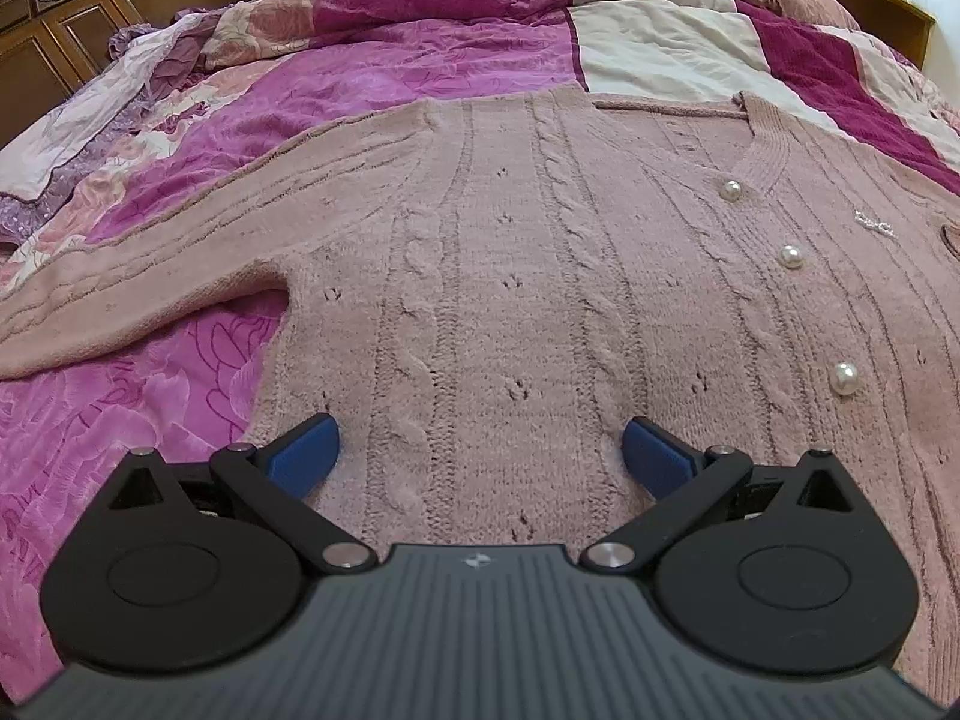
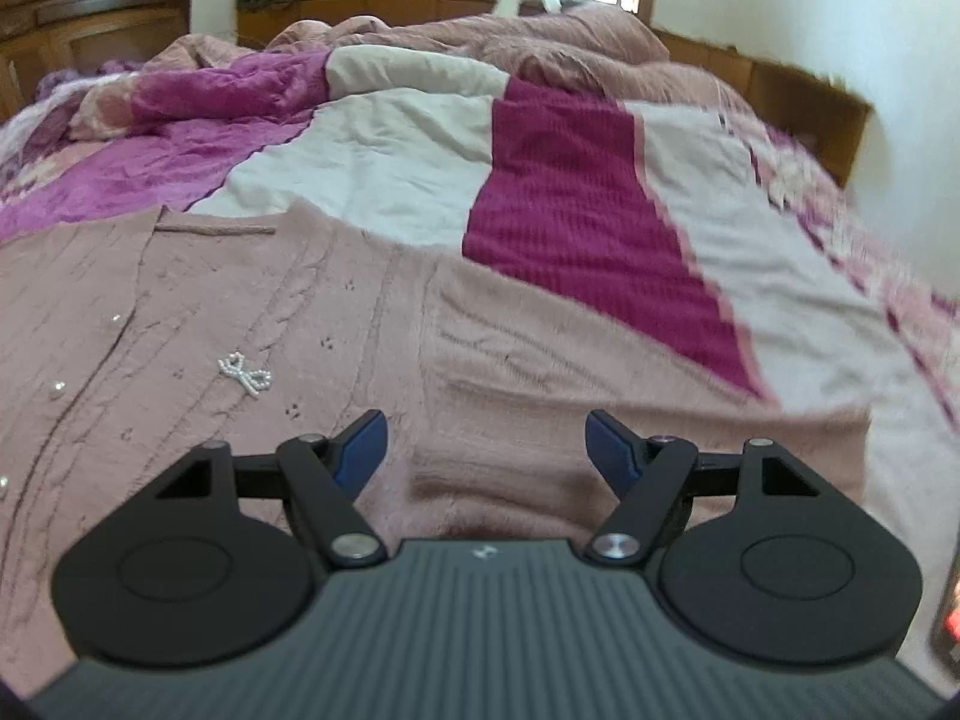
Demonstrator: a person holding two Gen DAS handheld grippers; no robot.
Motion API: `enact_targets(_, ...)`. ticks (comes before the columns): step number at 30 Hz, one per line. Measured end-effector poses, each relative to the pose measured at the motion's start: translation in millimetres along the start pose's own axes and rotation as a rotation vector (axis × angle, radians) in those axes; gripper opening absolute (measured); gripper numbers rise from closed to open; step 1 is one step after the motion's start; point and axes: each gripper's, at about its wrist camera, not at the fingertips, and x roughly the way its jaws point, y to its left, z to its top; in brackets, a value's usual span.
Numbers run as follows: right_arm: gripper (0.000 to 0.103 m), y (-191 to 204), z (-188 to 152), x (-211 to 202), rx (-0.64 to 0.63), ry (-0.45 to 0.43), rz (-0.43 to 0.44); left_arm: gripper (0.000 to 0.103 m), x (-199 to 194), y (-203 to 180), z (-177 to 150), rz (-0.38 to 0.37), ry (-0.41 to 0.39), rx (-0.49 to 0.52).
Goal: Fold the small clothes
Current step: 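Reach the right gripper to a sleeve cuff and close on it, then carry the cuff across the cardigan body and open the right gripper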
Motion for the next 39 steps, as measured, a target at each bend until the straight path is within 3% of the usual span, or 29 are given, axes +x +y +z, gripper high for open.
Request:
enact_targets(4, 0.074, -2, 0, 13, -0.051, 0.066, 0.019, 0.103, 2, -1, -1, 0.001, -0.008, 0.002)
enact_targets(6, 0.074, -7, -4, 24, -0.032, 0.115, 0.039, 0.103, 1, -1, -2, 0.002, -0.012, 0.002)
enact_targets(8, 0.073, -13, -8, 27, 0.012, 0.11, 0.058, 0.103, 2, -1, -2, 0.001, -0.016, 0.0)
enact_targets(10, 0.061, -17, -8, 25, 0.049, 0.097, 0.061, 0.103, 2, -1, -3, 0.002, -0.02, -0.002)
enact_targets(12, 0.033, -22, -6, 23, 0.09, 0.088, 0.071, 0.103, 2, -1, -4, 0.004, -0.018, 0.0)
enact_targets(14, 0.014, -26, -2, 22, 0.115, 0.09, 0.048, 0.103, 2, -1, -4, 0.003, -0.02, -0.001)
enact_targets(20, 0.014, -41, 17, 7, 0.232, 0.055, 0.057, 0.103, 4, -1, 3, 0.006, 0.018, 0.016)
enact_targets(26, 0.014, -39, 55, -23, 0.368, -0.054, 0.106, 0.103, -12, 17, 10, -0.014, -0.001, -0.065)
enact_targets(32, 0.014, -8, 100, -45, 0.47, -0.141, 0.244, 0.103, -47, 48, 17, 0.032, -0.076, -0.118)
enact_targets(39, 0.014, 65, 136, -61, 0.487, -0.238, 0.453, 0.103, -83, 88, 14, 0.08, -0.139, -0.163)
